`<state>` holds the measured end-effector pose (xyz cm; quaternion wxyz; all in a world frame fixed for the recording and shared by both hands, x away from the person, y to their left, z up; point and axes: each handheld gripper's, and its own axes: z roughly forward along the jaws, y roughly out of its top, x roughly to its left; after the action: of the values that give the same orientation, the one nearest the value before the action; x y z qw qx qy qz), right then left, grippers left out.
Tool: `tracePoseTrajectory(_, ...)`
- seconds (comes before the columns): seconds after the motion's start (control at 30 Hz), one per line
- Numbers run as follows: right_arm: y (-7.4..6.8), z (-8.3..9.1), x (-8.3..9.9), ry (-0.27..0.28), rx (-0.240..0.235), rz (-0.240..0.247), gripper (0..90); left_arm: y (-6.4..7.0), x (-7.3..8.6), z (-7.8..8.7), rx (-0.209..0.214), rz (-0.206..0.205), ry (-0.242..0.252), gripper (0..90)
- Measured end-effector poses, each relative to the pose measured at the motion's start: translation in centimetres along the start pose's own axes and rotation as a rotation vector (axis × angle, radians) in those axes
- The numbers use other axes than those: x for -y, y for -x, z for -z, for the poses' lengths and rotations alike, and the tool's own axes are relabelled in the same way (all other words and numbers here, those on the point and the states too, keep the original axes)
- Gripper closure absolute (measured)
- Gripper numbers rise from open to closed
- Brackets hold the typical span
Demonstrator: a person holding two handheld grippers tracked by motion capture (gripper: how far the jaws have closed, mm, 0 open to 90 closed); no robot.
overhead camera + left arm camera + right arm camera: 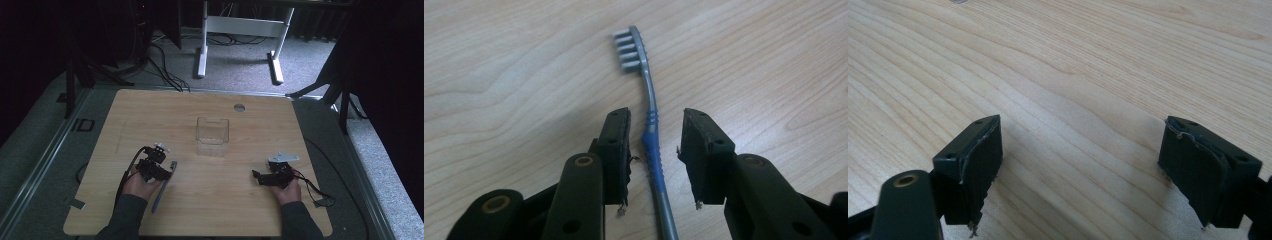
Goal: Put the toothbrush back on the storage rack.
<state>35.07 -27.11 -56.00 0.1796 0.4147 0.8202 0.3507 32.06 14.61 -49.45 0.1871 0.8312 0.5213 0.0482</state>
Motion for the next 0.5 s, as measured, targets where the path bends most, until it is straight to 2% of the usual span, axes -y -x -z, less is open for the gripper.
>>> tracePoseTrajectory(0.5,0.0,0.0,0.0,0.0,0.0,0.0,17.2,-0.15,-0.31,-1.09,0.026,0.026,-0.093,66.0)
